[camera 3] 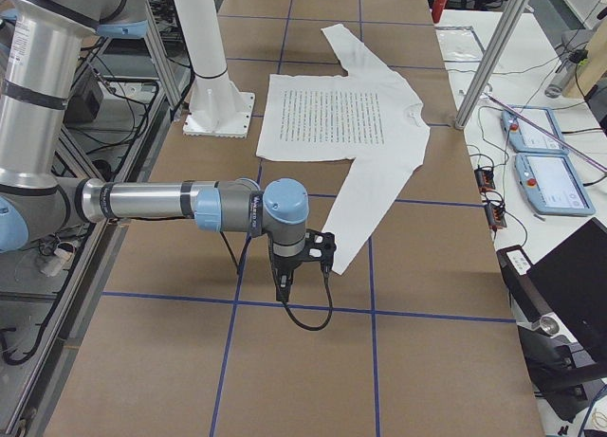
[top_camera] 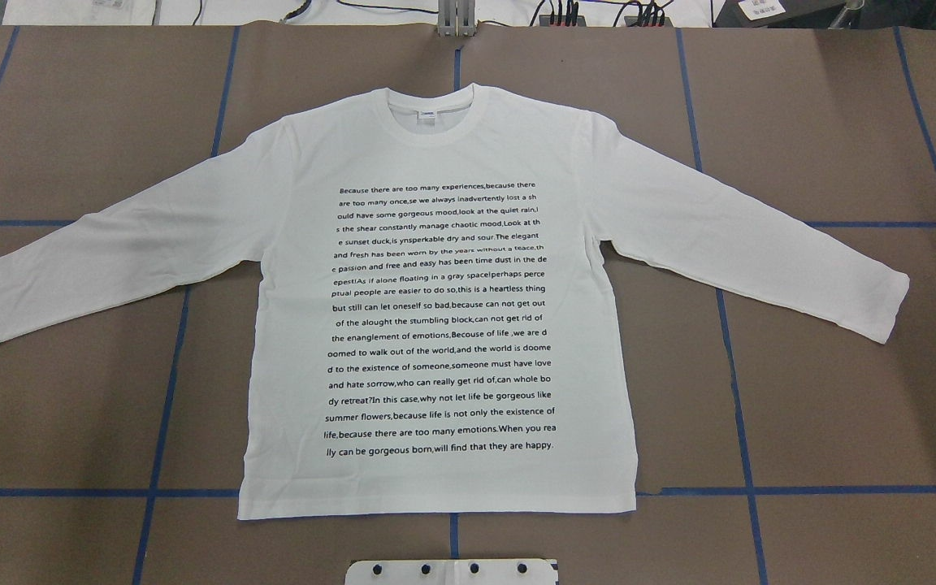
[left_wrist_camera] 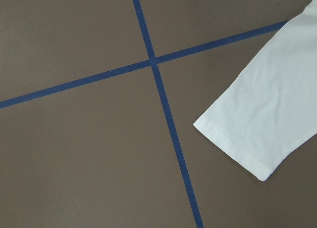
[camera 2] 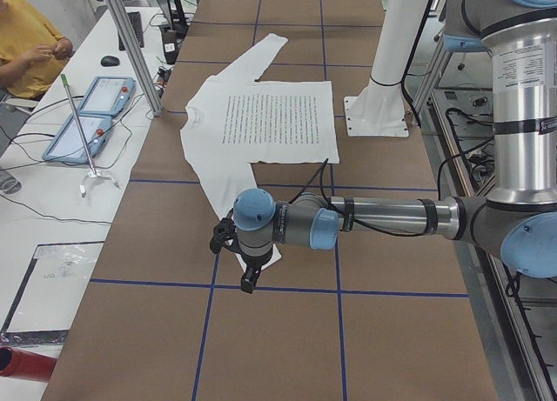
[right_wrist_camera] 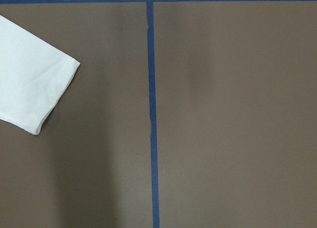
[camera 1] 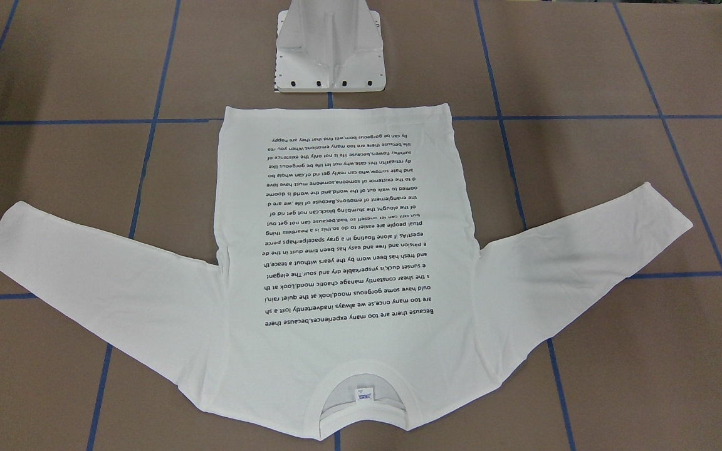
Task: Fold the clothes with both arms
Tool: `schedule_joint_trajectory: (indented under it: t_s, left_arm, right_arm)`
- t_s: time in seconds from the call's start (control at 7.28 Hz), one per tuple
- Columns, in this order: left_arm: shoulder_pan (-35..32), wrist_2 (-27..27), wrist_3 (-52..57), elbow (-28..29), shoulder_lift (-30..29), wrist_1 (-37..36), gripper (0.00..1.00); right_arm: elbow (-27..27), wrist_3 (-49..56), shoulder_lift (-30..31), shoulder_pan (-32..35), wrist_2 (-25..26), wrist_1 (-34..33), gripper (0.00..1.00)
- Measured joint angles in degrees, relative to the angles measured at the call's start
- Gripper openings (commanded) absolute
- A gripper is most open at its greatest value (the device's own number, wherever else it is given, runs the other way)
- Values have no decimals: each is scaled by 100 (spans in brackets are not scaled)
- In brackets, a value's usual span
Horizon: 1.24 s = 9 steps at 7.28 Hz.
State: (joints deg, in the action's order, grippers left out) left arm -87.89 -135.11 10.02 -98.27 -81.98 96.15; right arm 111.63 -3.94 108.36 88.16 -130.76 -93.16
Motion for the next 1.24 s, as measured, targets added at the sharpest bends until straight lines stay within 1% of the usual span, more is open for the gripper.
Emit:
schedule_joint_trajectory:
  t_s: [0.41,0.69,0.96,1.24]
  left_arm:
    - [-2,-1,12,-102,-6,98,100]
    - [-8,31,10,-214,9,486,100]
    - [-12,49,30,-144,47,1292,100]
    - [-8,57,159,-58,121,2398,100]
  right_arm:
    - [-8,-3,-4,0,-11,0,100]
    - [6,-8,-126,0,-21,55,100]
    - [24,-16,-374,0,-36,153,100]
    - [72,-29,-702,-4,-28,201,100]
